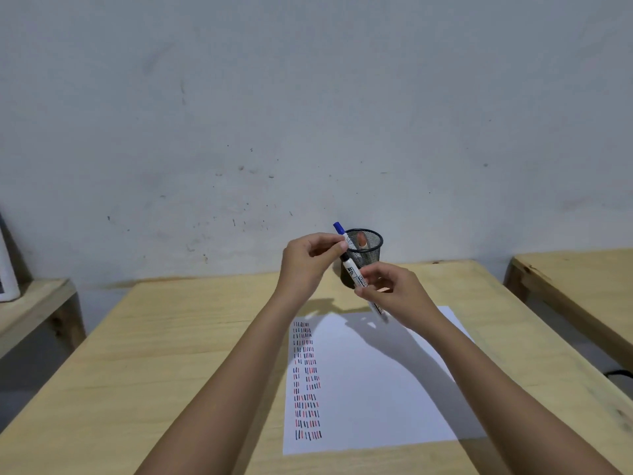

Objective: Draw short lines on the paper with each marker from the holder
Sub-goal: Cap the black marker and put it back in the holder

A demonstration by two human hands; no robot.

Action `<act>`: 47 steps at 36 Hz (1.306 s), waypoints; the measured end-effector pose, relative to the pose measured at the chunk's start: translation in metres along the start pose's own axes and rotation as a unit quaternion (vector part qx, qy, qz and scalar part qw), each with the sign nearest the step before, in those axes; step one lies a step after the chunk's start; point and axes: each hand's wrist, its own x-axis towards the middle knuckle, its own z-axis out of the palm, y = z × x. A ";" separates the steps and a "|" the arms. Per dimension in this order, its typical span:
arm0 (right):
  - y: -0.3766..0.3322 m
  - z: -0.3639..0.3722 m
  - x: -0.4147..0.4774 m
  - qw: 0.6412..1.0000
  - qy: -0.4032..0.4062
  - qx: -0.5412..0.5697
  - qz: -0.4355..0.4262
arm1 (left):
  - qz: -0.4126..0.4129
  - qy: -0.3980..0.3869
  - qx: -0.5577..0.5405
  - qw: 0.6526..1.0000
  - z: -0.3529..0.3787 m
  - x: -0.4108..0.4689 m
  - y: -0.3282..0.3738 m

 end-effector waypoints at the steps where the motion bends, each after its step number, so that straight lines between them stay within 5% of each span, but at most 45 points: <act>1: 0.001 -0.004 0.003 1.000 0.014 0.006 -0.001 | 0.002 -0.001 0.009 1.000 0.001 0.003 -0.002; 15: 0.000 -0.045 0.075 0.960 0.236 0.119 -0.091 | -0.050 -0.048 0.141 0.988 0.029 0.044 -0.070; 47: 0.034 -0.023 0.151 0.989 0.135 -0.062 -0.003 | -0.043 -0.048 0.051 0.997 0.052 0.065 -0.123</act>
